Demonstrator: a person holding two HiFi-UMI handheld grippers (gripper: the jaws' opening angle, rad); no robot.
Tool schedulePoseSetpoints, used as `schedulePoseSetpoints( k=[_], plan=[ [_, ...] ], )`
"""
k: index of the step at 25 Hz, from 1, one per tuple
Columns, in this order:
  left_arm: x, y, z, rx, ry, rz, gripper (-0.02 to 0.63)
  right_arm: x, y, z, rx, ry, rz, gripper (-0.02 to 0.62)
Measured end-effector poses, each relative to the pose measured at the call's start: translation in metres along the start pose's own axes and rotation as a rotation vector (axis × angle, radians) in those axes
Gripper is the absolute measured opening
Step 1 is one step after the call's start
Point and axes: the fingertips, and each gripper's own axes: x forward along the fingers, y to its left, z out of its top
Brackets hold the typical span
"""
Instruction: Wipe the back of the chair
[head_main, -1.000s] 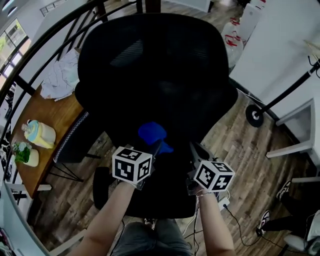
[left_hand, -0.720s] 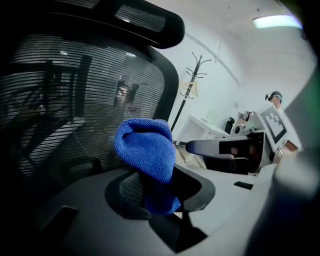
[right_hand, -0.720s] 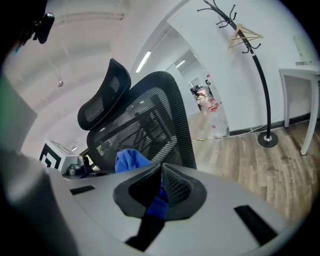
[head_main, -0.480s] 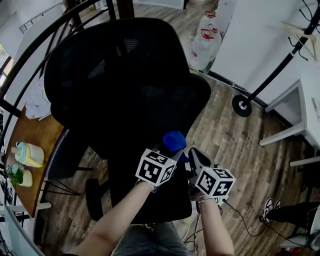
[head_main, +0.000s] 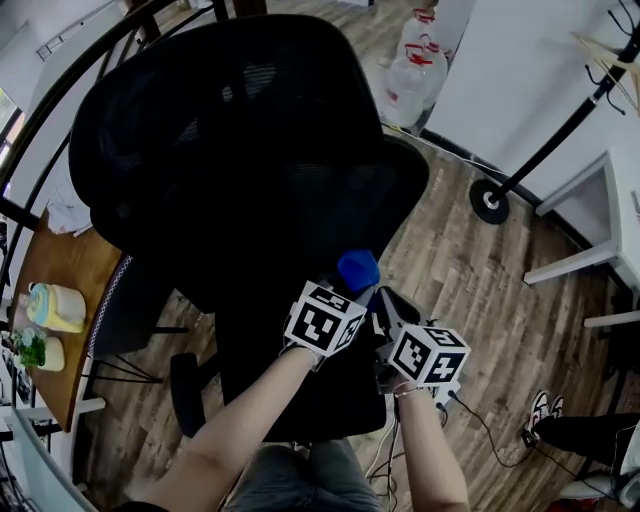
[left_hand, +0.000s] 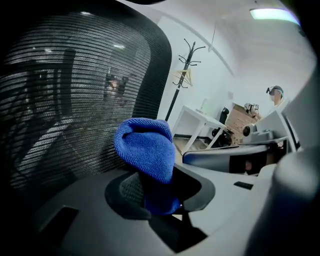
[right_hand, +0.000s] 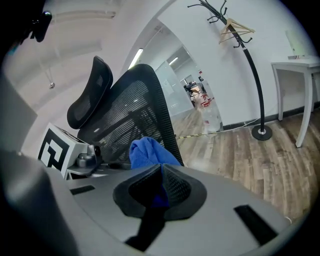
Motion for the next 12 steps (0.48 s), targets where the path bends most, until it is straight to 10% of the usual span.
schedulePoseSetpoints(
  k=[12],
  plan=[
    [-0.008,0.026,-0.018,-0.093,-0.004,0.076,0.123,0.020,0.009,-0.009,-0.018,0.044,0.021,0.031]
  ],
)
